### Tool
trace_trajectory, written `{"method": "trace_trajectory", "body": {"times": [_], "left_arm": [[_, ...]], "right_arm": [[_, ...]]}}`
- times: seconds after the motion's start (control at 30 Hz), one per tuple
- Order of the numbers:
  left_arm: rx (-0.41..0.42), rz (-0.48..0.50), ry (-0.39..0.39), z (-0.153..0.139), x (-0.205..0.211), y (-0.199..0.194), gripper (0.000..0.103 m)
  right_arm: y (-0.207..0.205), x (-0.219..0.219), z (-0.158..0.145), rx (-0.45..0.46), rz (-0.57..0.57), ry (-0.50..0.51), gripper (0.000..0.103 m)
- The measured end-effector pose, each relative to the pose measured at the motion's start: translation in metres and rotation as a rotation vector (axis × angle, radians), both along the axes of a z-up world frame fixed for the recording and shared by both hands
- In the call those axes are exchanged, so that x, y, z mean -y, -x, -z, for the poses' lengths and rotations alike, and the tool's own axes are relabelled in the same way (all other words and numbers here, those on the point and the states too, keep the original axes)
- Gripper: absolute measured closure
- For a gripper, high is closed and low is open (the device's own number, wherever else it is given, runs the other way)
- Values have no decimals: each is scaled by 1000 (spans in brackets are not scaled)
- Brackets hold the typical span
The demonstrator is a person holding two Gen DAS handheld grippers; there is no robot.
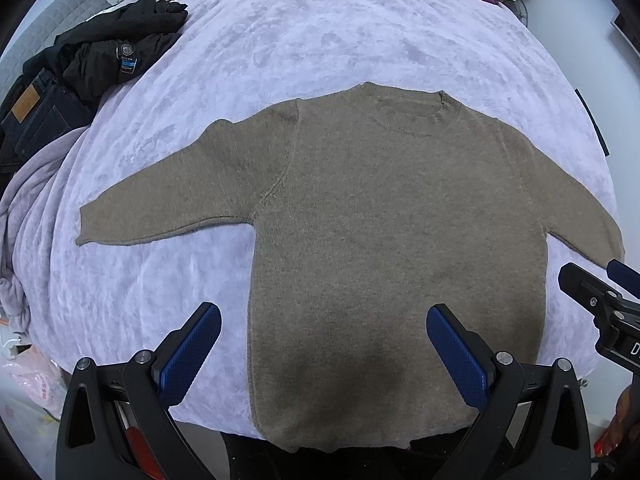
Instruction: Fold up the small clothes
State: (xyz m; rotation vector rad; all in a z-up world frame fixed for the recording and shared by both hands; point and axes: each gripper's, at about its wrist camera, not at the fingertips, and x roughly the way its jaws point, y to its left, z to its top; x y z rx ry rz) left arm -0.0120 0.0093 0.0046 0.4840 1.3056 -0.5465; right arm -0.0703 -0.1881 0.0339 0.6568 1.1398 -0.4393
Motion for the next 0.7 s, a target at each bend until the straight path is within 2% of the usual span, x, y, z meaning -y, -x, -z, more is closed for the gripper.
{"method": "trace_trajectory", "body": {"times": [0.17, 0.3, 0.4, 0.47, 0.7], "left_arm": [[-15, -2, 5, 12, 1, -3, 0], [-72, -40, 78, 29, -7, -15, 0], [-121, -110, 140, 47, -19, -32, 0], [-126, -156, 167, 58, -30, -44, 0], [-71, -351, 258, 95, -90, -109, 0]], "right_arm": [[-5, -1, 7, -4, -7, -2, 0], [-11, -5, 17, 24, -22, -29, 0], [-19, -11, 28, 47, -36, -60, 0], [-27, -18, 34, 63, -46, -74, 0], [-65, -49, 53, 120, -130, -102, 0]]}}
